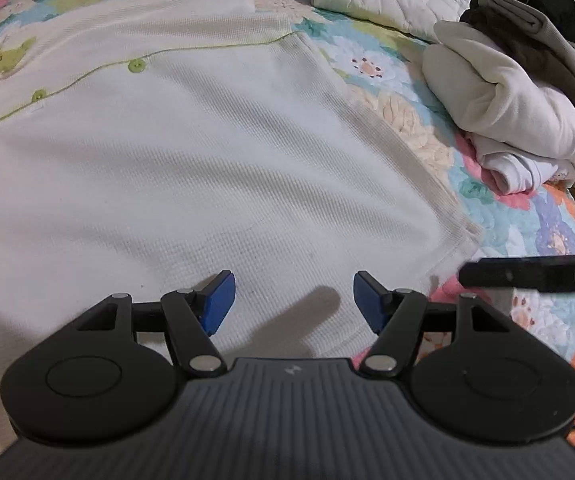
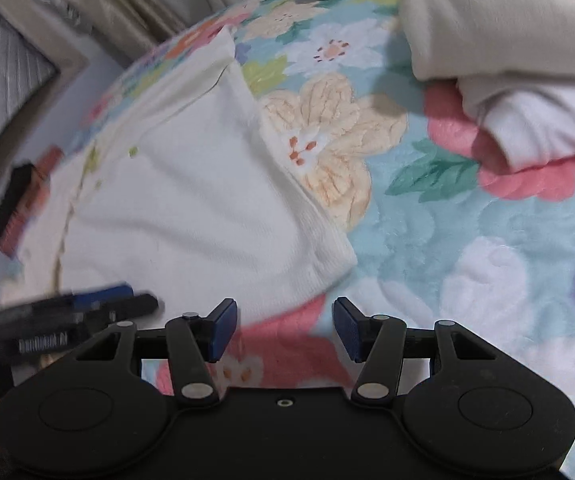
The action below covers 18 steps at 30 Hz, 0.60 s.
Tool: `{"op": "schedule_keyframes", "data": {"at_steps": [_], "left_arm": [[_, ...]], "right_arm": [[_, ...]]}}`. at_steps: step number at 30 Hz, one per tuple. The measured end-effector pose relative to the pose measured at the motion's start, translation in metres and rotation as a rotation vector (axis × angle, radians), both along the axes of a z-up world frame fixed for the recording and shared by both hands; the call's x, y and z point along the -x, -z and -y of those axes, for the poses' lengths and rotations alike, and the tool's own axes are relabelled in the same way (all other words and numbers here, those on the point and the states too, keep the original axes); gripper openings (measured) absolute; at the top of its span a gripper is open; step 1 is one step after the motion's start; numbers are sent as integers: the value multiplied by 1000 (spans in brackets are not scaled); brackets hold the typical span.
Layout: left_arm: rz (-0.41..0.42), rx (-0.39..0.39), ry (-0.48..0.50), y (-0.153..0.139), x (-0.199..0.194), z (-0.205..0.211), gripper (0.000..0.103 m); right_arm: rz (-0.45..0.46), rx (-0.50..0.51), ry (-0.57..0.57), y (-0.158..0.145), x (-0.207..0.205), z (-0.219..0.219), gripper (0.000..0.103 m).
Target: Fold clothes
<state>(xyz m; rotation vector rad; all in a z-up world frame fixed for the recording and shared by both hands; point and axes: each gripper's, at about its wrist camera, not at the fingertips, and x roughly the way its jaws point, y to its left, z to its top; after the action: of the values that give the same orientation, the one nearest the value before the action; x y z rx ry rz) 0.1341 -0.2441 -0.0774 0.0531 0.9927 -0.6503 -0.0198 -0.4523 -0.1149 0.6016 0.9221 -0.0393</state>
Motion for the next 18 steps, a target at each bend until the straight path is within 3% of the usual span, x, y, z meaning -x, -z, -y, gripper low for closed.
{"op": "schedule_keyframes", "data": {"at_steps": [3,4,5,6,7,14,18], "left_arm": [[77,-87,19,-1,10,6,65],[90,-94,28,-2,13,5,65],[95,-85,34,-2,16,3,65],[97,-70,36,-3,16,0,65],[101,-50,33,-4,15,-2,65],[233,79,119,-40,15,5,65],[278,149,114,-59,9,15,66]], "right_arm": [[40,4,14,10,-12,-4,59],[69,10,28,10,-15,-6,50],[95,12,36,9,-19,-6,25],[111,8,30,8,-24,-5,12],[127,6,19,7,-30,-4,6],[239,33,-254,-56,-84,-24,5],[250,17,-391,-84,-104,-43,5]]}}
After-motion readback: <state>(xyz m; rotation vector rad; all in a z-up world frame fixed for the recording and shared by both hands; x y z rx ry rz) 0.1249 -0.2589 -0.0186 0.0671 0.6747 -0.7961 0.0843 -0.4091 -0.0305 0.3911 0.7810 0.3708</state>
